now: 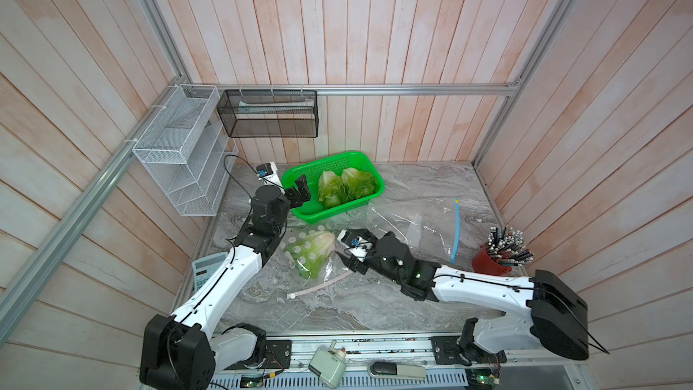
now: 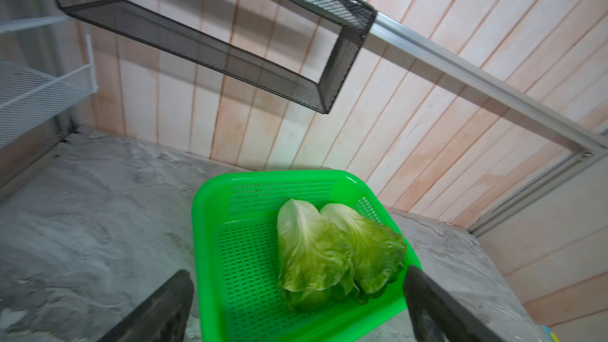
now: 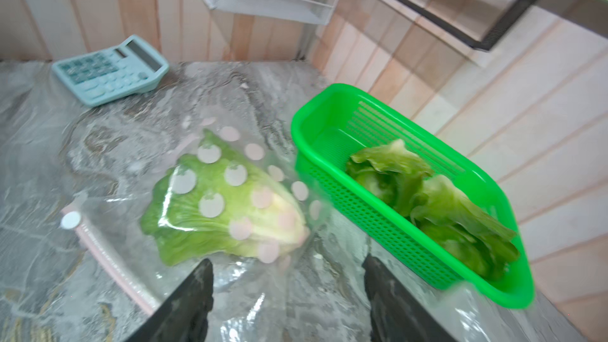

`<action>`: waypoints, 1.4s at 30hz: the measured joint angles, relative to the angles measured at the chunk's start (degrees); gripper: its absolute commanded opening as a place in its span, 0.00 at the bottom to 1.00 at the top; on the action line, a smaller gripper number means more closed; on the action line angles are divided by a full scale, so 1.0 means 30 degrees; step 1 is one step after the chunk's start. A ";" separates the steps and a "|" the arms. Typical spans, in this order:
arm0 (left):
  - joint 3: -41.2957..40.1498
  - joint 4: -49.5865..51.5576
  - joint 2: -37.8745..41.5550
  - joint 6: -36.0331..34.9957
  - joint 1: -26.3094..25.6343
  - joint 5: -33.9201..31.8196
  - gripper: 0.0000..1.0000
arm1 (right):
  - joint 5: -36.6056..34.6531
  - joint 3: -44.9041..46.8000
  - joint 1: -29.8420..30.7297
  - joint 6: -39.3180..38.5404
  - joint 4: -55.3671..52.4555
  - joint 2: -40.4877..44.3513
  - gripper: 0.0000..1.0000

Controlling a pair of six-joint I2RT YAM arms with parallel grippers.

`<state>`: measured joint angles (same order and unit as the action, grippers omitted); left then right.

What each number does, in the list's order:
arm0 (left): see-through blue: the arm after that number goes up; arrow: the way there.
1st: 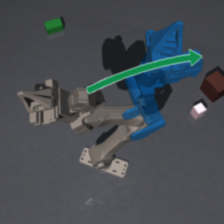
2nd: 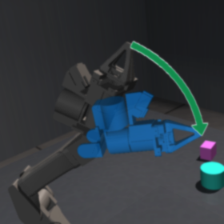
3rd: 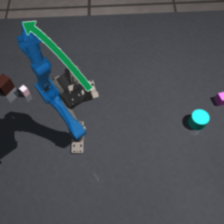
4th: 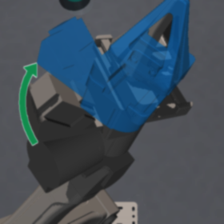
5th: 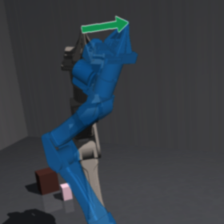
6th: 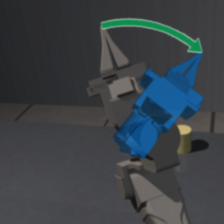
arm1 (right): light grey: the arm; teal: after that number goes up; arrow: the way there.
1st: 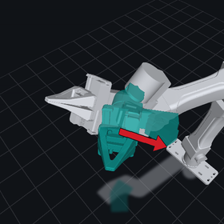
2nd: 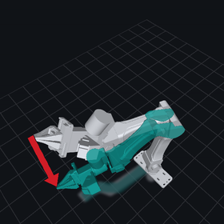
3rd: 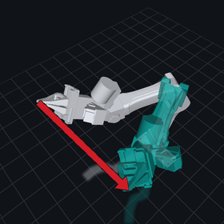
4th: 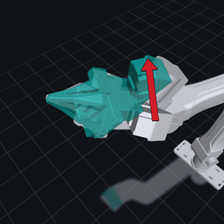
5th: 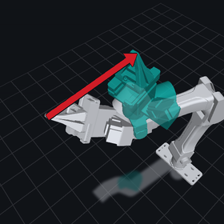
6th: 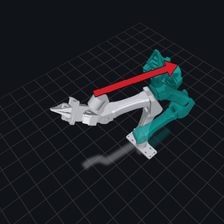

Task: Open the zip-top bag and take out the chinese cabbages
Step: Adjust the zipper food storage bag at the center of the board.

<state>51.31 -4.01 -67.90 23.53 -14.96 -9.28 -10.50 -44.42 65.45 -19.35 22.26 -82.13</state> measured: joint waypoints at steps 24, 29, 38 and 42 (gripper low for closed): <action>-0.1982 0.5493 0.1603 0.1464 0.3716 0.1683 1.00 | -0.2725 -0.5566 0.6135 -0.4721 -0.1865 -0.9792 0.55; -0.1996 0.5741 0.1647 0.1756 0.3861 0.1821 1.00 | -0.3869 -0.6368 0.6171 -0.4779 -0.1865 -1.1162 0.53; -0.2900 0.5610 0.2506 0.2106 0.3861 0.1814 1.00 | -0.6098 -0.7366 0.6105 -0.5158 -0.1239 -1.2597 0.42; -0.3038 0.5537 0.2637 0.2091 0.3861 0.1880 1.00 | -0.6688 -0.7344 0.5799 -0.5136 -0.0969 -1.2713 0.16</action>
<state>42.19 12.60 -59.99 29.80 -3.38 -3.64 -30.57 -66.46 82.85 -34.76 19.35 -120.27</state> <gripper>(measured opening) 0.999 0.260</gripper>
